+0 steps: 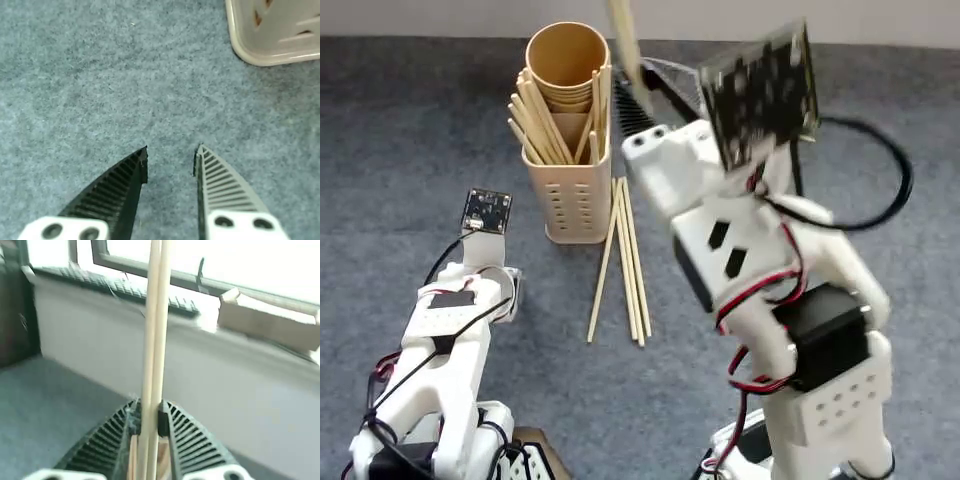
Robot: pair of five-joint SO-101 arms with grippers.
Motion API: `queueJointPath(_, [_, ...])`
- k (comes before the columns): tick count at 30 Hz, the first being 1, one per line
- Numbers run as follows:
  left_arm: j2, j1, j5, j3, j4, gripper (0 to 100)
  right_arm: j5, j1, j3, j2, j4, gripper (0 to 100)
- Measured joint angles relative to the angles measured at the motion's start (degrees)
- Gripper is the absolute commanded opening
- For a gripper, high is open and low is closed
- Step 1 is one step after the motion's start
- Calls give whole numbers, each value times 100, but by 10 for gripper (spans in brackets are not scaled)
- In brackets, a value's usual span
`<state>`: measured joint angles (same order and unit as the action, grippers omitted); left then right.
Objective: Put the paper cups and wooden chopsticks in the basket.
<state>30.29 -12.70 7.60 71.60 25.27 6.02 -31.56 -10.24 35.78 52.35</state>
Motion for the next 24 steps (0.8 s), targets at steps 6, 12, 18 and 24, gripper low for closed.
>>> queueJointPath(6, [0,0,0,18,0,178,-26,-413,3191,484,-3297,6])
queueJointPath(12, [0,0,0,18,0,178,-220,-492,3631,-475,-5011,6])
queueJointPath(18, [0,0,0,18,0,178,-281,-501,2312,-1987,-4879,6])
queueJointPath(24, [0,0,0,18,0,178,-290,-501,1486,-3015,-4677,6])
